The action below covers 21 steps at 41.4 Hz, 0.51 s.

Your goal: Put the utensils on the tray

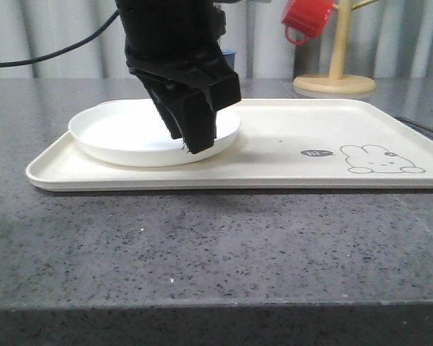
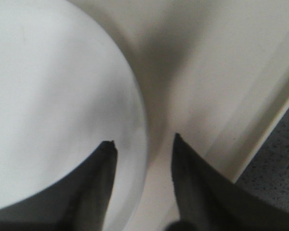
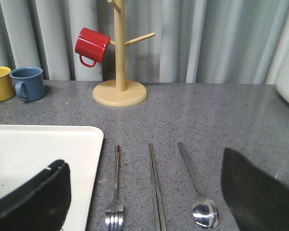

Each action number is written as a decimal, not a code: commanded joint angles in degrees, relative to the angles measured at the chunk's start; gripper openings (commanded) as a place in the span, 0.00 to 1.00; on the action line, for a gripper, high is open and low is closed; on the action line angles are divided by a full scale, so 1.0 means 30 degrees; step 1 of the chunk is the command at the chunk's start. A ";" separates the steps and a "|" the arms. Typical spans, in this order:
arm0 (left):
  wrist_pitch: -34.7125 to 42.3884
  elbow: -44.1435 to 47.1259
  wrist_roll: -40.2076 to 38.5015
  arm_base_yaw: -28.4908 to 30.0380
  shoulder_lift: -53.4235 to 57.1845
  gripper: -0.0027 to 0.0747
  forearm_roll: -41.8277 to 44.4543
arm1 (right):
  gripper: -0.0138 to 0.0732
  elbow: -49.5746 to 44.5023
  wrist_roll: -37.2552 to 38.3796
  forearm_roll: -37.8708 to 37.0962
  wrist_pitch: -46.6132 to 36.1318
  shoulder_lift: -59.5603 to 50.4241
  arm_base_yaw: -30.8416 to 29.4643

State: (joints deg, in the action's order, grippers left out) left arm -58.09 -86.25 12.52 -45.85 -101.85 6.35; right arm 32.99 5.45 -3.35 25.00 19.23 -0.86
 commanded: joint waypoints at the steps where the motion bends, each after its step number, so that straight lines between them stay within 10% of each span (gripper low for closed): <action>1: 0.0307 -0.0688 -0.0340 -0.0084 0.0899 0.65 -0.0054 | 0.91 0.0676 -0.0104 -0.0054 -0.1573 0.0324 -0.0118; 10: -0.0648 -0.2115 -0.0775 0.0002 0.1605 0.58 -0.0045 | 0.91 0.0676 -0.0104 -0.0054 -0.1573 0.0324 -0.0118; 21: -0.1860 -0.2514 -0.0895 0.1829 0.3183 0.13 0.0008 | 0.91 0.0676 -0.0104 -0.0054 -0.1573 0.0324 -0.0118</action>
State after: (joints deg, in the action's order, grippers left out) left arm -63.04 -91.97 10.81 -42.80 -96.35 6.08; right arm 32.99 5.45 -3.35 25.00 19.23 -0.86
